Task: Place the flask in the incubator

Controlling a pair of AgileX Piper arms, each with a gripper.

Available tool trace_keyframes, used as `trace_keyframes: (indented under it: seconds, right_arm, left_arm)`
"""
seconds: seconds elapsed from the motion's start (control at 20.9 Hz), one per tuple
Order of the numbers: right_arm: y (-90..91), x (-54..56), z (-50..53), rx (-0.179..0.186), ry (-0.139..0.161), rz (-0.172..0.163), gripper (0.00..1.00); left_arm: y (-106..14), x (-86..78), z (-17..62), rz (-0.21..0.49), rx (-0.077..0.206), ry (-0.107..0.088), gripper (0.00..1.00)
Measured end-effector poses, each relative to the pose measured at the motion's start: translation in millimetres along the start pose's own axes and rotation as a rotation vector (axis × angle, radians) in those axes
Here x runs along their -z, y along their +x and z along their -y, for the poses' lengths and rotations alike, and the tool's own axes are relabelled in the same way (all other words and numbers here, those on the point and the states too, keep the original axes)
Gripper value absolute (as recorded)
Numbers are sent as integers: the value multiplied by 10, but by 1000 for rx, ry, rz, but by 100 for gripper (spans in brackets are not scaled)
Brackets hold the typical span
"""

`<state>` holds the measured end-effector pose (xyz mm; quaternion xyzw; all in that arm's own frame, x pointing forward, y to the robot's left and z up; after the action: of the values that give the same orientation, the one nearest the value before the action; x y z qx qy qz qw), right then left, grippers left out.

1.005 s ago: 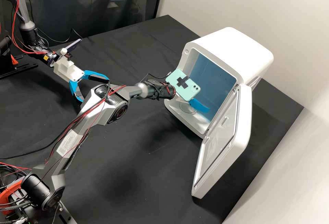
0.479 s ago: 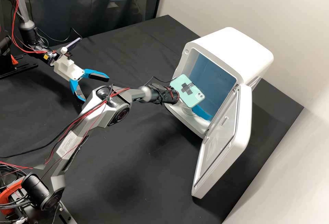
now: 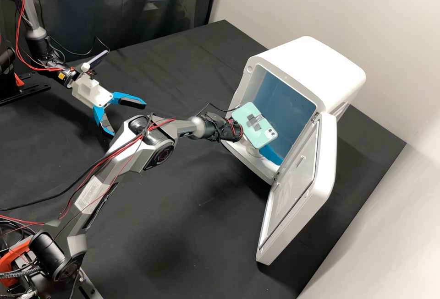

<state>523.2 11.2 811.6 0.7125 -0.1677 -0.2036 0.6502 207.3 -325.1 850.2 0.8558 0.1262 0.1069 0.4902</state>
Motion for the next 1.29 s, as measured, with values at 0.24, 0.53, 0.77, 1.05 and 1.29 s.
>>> trace_keyframes:
  seconds: [0.24,0.53,0.77,1.05,1.29]
  right_arm:
    - [-52,-8,-13,-10,4,-23,100]
    - [-105,9,-14,-15,15,-66,100]
    - [-181,61,37,4,14,-108,100]
    - [-275,47,203,63,61,-129,100]
    - [-387,6,214,79,87,-143,100]
  left_arm:
    - [-3,11,-2,-5,-1,-1,100]
    - [-7,31,-6,-13,-3,-3,100]
    - [-7,31,-6,-13,-3,-3,100]
    - [-8,35,-7,-15,-4,-3,100]
    - [-8,34,-6,-15,-3,-3,100]
